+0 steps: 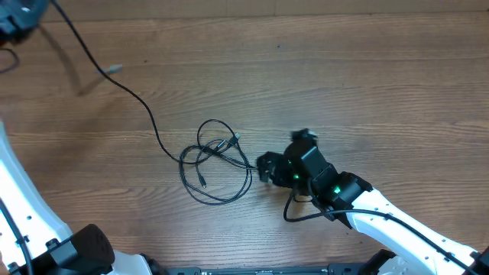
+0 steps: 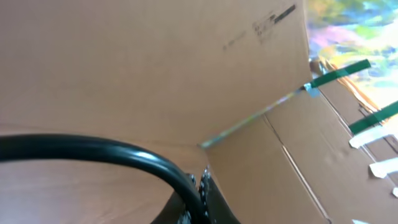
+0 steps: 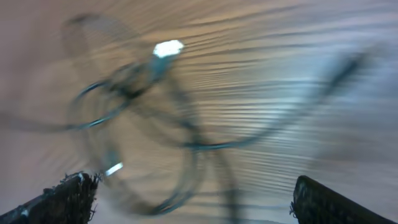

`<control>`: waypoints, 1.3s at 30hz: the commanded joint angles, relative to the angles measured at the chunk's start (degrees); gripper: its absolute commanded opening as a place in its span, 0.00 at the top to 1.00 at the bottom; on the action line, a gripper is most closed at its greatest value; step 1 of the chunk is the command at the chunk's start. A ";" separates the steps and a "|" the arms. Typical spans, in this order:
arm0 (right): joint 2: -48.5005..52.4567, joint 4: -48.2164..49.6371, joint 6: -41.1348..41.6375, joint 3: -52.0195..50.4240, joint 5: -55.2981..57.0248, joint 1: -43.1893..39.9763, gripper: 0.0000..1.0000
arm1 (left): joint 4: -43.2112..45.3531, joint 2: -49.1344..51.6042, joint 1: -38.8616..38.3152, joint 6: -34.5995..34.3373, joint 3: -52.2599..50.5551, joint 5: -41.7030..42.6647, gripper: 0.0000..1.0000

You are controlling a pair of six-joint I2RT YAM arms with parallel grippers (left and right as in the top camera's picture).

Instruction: Untangle cables

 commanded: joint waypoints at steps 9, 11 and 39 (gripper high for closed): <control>7.69 15.15 -29.57 0.15 -13.33 0.11 0.00 | -24.28 0.02 -9.22 19.39 1.33 -34.42 0.96; 11.10 19.08 -29.81 0.17 -13.66 0.42 0.00 | -25.31 0.02 -10.29 20.31 1.33 -36.39 0.96; 30.51 33.33 -37.07 7.17 2.69 9.70 0.14 | -33.57 0.09 -11.56 22.18 -6.03 -37.07 0.96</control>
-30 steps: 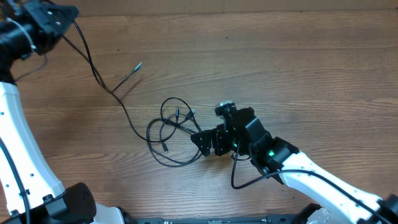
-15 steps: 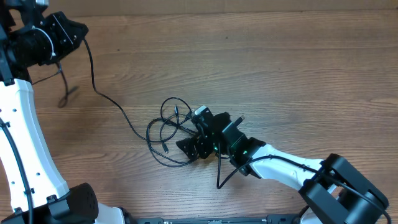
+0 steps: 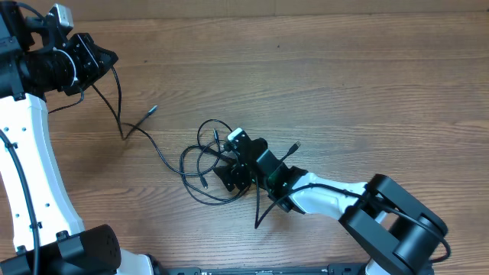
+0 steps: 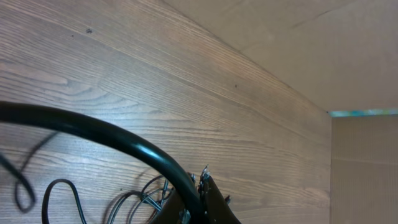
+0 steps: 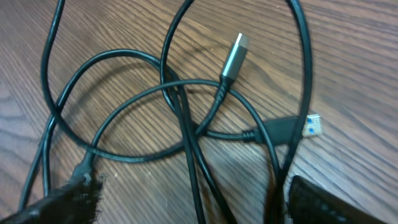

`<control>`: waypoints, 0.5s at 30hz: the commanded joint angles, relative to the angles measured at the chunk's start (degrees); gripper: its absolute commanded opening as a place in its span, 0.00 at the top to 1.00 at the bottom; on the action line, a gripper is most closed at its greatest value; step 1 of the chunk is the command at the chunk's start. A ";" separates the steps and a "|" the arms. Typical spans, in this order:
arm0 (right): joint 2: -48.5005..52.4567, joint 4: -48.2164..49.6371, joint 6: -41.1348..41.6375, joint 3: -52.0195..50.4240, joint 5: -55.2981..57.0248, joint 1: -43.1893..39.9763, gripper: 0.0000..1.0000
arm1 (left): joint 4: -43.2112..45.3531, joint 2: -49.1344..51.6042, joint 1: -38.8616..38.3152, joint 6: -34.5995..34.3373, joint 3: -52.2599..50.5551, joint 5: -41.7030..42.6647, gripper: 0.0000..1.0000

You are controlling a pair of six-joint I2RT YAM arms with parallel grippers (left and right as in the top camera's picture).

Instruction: Untangle cables

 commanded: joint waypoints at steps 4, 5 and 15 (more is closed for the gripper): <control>3.17 0.39 -0.50 2.10 1.16 1.97 0.30 | 0.20 0.09 -0.17 1.53 -0.17 -0.28 0.96; 3.48 0.39 -0.48 2.14 1.90 1.95 0.30 | 0.20 0.09 -0.17 1.53 -0.17 -0.28 0.96; 6.82 2.91 -0.35 2.34 6.10 1.88 0.47 | -0.07 0.09 -0.17 1.53 -0.17 -0.26 0.96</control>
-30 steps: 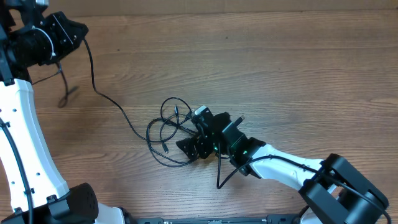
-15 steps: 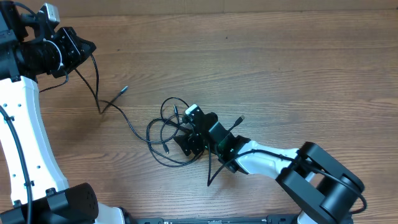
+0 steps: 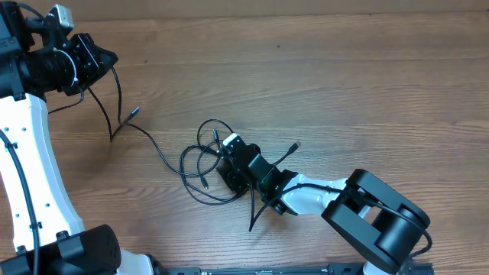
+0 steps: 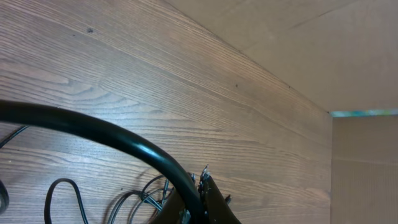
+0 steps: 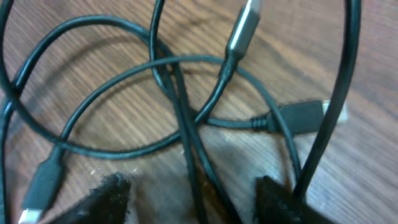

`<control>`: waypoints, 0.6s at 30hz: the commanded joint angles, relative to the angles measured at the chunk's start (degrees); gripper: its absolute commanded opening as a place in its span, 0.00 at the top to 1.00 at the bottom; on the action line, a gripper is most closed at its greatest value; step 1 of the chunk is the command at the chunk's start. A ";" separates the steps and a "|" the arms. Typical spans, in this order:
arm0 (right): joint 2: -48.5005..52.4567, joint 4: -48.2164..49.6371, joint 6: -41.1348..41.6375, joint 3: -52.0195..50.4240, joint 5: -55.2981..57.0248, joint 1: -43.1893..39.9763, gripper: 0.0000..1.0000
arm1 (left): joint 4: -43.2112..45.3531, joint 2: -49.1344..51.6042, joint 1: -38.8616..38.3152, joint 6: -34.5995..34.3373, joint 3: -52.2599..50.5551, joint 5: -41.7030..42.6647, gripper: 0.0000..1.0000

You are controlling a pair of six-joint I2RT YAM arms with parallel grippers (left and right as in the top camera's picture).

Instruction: Untangle cables

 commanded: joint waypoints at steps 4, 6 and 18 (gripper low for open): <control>2.32 1.42 0.02 2.21 1.73 -0.11 0.92 | -0.11 0.09 -0.17 1.51 -0.09 -0.13 0.96; 2.23 1.40 0.02 2.67 2.43 -0.11 0.96 | -0.26 0.09 -0.17 1.53 -0.09 -0.13 0.96; -8.81 -1.14 0.02 6.60 2.82 -2.73 0.96 | -3.89 0.09 -0.24 12.85 -0.09 4.90 0.96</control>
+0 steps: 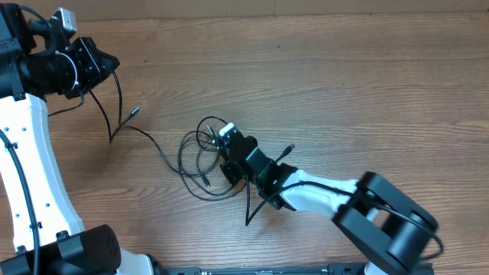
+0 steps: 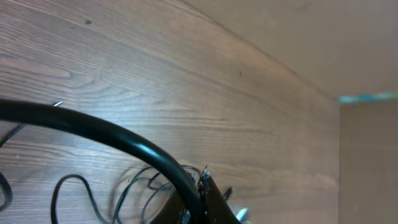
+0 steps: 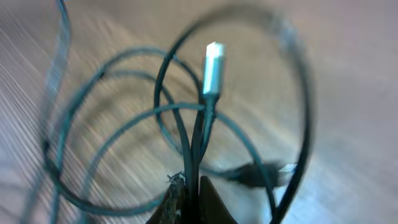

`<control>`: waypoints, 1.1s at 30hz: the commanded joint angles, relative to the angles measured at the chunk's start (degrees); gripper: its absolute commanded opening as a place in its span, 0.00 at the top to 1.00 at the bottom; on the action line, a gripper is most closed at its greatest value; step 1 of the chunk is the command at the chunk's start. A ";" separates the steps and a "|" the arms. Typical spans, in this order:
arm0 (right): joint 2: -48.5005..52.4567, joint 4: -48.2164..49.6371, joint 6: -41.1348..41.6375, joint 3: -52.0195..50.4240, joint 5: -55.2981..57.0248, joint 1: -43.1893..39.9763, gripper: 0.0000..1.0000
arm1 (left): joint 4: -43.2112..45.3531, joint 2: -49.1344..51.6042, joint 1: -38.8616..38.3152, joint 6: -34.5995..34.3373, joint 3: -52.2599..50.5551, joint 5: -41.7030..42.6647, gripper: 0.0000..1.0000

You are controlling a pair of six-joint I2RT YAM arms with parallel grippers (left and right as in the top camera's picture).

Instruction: Untangle cables

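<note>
Black cables lie in a tangle (image 1: 200,156) on the wooden table. My right gripper (image 1: 229,164) is in the tangle's right side. In the right wrist view it (image 3: 189,196) is shut on a thin black strand, with a silver plug (image 3: 212,65) just beyond the tips. At the far left my left gripper (image 1: 98,65) is raised and shut on a long black cable (image 1: 114,114) that runs down to the tangle. Through the left wrist camera that cable (image 2: 112,134) passes thick between the closed jaws (image 2: 200,196).
A loose plug end (image 1: 134,112) of the long cable lies left of the tangle. Another black cable (image 1: 260,191) runs under my right arm toward the table's near edge. A cardboard wall (image 2: 311,37) stands beyond the far table edge.
My right gripper was open with its fingers around strands of the tangle; it is now shut on one strand. The tangle sits slightly further up and left. The left gripper has barely moved.
First my right gripper was open to the right of the tangle, and the left wrist camera faced cardboard. Then the left gripper held the long cable at the far left, with the right gripper open over the tangle. It then sat lower among the strands, and is now shut.
</note>
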 commanded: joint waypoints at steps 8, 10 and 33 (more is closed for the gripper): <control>-4.87 -1.14 6.21 2.64 0.92 -11.39 0.96 | -6.56 0.09 -4.17 23.19 -0.04 9.53 0.96; -4.87 -2.40 7.91 2.64 0.90 -13.07 0.96 | -7.61 0.09 -5.51 25.44 -0.04 9.51 0.96; -4.87 -25.31 18.88 2.62 8.13 -36.15 0.96 | -11.21 0.09 -10.12 19.52 -0.09 -8.94 0.96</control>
